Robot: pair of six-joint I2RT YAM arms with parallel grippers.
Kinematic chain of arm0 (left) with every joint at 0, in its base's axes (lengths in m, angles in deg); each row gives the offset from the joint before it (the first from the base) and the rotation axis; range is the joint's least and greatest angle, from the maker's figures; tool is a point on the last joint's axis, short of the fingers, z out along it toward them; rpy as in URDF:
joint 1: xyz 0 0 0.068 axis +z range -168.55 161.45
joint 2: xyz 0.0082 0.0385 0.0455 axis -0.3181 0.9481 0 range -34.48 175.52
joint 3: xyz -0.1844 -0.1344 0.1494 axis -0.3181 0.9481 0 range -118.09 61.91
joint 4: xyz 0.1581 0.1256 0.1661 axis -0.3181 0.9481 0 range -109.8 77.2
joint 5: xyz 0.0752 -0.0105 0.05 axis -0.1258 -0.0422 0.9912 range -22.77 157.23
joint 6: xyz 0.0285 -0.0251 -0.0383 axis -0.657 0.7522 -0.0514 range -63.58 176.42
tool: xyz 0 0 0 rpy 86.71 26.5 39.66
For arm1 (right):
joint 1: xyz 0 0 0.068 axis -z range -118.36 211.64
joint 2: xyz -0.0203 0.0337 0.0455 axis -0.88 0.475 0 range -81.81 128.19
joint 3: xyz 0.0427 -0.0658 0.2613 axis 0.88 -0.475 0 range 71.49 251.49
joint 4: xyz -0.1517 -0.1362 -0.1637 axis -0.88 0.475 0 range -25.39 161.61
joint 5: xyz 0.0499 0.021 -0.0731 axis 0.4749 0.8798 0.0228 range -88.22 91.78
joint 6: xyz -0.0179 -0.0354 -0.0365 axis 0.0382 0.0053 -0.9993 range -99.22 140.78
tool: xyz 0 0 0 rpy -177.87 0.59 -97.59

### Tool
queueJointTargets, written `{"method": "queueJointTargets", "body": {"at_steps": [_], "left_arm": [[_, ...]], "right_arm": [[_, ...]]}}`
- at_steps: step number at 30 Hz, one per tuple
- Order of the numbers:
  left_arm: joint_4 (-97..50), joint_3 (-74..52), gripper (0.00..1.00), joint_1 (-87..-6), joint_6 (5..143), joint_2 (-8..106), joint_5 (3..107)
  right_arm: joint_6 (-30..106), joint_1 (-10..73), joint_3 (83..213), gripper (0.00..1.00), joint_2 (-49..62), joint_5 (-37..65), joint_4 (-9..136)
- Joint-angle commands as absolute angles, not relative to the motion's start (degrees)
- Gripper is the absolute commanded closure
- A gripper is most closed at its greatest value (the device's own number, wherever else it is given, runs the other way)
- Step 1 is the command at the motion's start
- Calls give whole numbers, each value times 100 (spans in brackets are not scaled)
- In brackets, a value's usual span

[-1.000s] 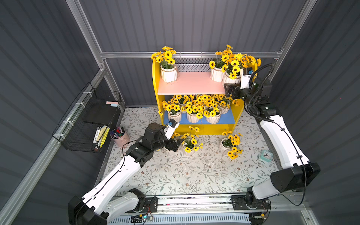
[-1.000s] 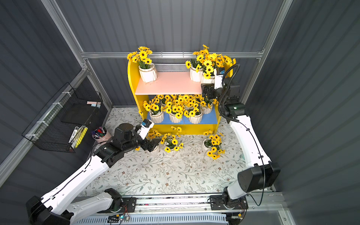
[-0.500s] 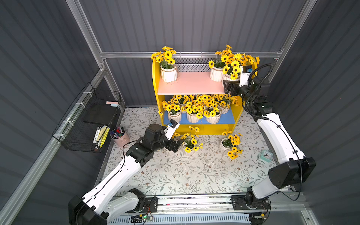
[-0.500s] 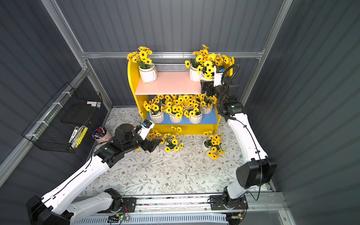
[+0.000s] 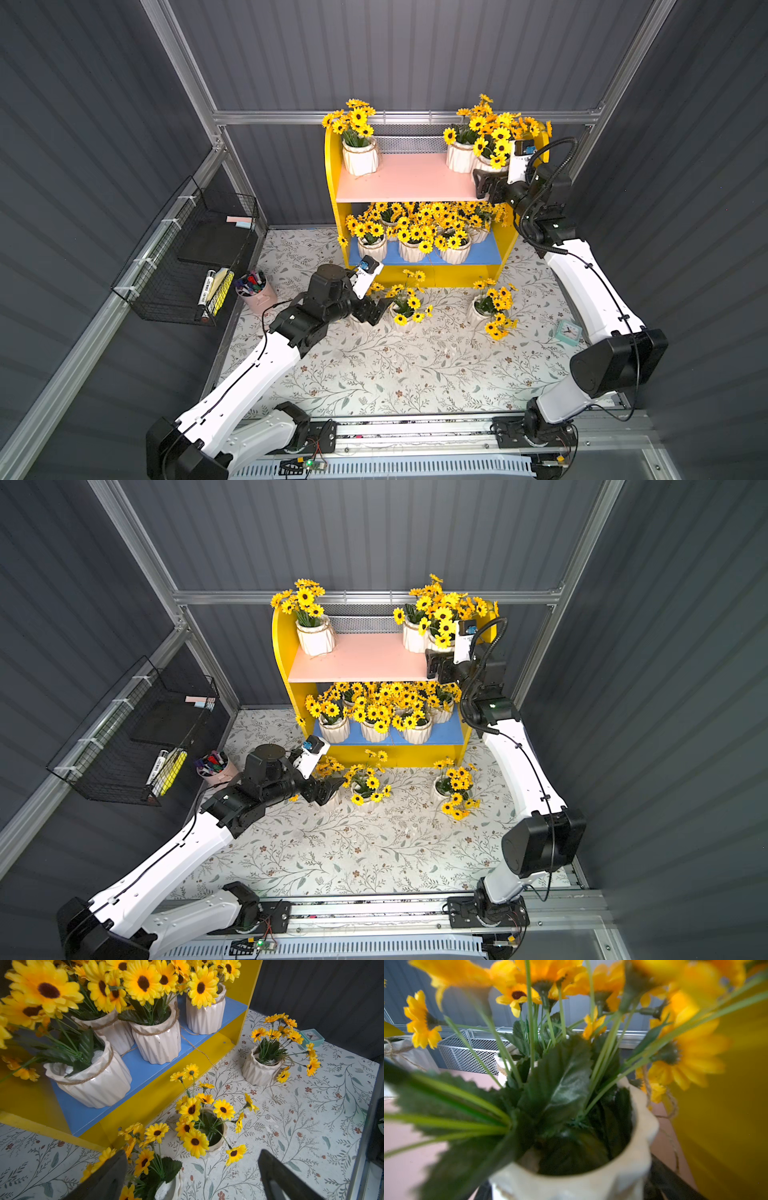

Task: Take the sunflower pots off the shelves
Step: Pick up the sunflower pot from the shelf.

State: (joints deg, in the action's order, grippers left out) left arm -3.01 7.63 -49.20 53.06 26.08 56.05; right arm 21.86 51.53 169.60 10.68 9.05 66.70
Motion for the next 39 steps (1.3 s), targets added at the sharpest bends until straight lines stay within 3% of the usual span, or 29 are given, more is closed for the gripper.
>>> {"method": "queueJointTargets", "body": {"at_steps": [1,15,20,23,31,39], "left_arm": [[-337,841,1,-4913,5224,2555,5509],[-316,822,1,-4912,5220,2582,5493],[-319,821,1,-4913,5209,2568,5501],[-319,826,1,-4913,5210,2571,5501],[-319,835,1,-4913,5211,2555,5500],[-310,841,1,-4912,5176,2544,5510]], "right_arm": [[2197,5153,16879,1,1064,1100,6279],[2145,5145,16130,3,449,1474,5670],[2068,5145,16087,1,358,1054,5776],[2000,5161,16185,1,394,744,5848],[1951,5180,16895,1,859,1402,6249],[1935,5180,17175,1,1067,1365,6382]]}}
